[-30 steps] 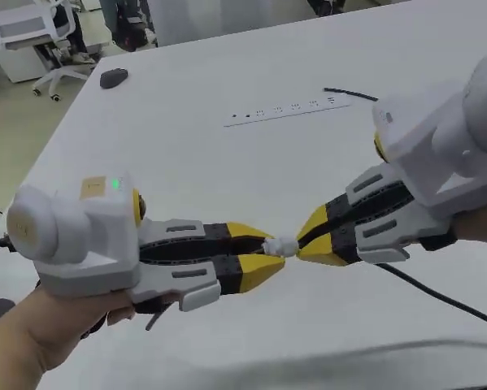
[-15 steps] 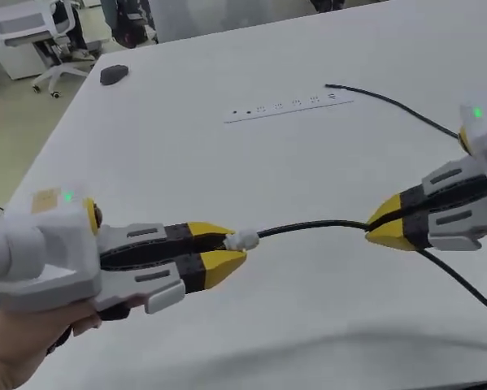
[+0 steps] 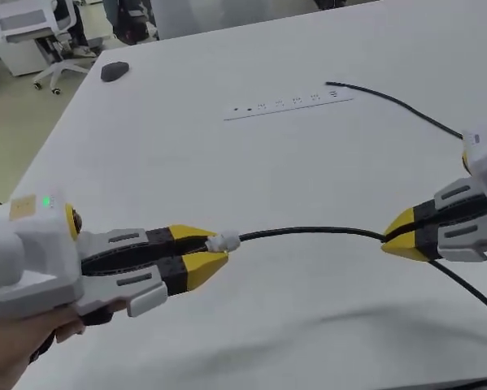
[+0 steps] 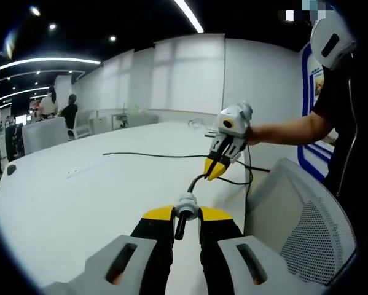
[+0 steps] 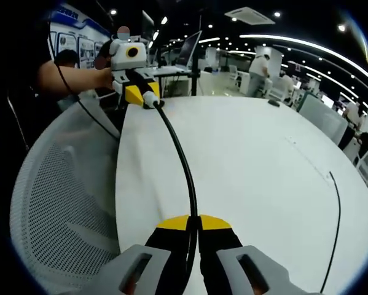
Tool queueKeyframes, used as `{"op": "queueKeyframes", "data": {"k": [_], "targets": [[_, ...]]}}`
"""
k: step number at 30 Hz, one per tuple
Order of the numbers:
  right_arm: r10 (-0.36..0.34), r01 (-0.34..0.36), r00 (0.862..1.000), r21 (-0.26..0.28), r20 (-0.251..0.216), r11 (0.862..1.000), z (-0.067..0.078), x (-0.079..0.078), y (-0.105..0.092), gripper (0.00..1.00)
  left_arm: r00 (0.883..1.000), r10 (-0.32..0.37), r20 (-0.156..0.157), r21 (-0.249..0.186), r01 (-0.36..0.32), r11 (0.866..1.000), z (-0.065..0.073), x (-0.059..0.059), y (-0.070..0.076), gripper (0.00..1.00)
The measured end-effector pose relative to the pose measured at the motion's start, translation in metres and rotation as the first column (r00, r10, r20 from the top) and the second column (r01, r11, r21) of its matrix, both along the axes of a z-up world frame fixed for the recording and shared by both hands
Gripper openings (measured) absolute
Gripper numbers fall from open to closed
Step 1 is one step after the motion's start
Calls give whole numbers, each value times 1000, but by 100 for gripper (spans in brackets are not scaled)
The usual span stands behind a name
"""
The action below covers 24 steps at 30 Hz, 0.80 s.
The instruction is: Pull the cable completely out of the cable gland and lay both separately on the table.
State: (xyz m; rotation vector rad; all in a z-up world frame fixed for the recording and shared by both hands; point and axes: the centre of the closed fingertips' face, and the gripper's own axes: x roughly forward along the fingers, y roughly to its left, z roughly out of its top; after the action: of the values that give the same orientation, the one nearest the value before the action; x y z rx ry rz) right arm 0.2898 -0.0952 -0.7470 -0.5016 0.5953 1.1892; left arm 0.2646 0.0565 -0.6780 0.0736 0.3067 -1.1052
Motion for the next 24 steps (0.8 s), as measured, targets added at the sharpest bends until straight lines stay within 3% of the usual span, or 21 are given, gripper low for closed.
{"op": "queueKeyframes", "data": {"k": [2, 4, 7, 9, 15, 19, 24], "targets": [[-9, 9, 1000, -23, 2, 1000, -2, 1, 3, 6, 1000, 10, 11, 1, -10, 1000, 1, 1, 1, 14], [11, -11, 1000, 0, -9, 1000, 5, -3, 15, 14, 1000, 12, 6, -3, -12, 1000, 2, 1, 2, 14], [44, -44, 999, 64, 10, 997, 21, -6, 44, 12, 1000, 8, 3, 7, -8, 1000, 0, -1, 2, 14], [105, -105, 994, 102, 8, 989, 30, -16, 69, 12, 1000, 8, 5, -3, -8, 1000, 1, -2, 2, 14], [206, -210, 978, 155, 45, 965, 49, -28, 133, 12, 1000, -2, 0, 5, 2, 1000, 0, -6, 6, 14], [263, -268, 963, 142, 50, 953, 51, -32, 155, 11, 1000, -9, 4, 0, 9, 1000, 2, -9, 9, 14], [323, -329, 944, 125, 62, 936, 52, -35, 172, 0, 1000, 1, 9, 0, -1, 1000, 1, -9, 23, 14]]}}
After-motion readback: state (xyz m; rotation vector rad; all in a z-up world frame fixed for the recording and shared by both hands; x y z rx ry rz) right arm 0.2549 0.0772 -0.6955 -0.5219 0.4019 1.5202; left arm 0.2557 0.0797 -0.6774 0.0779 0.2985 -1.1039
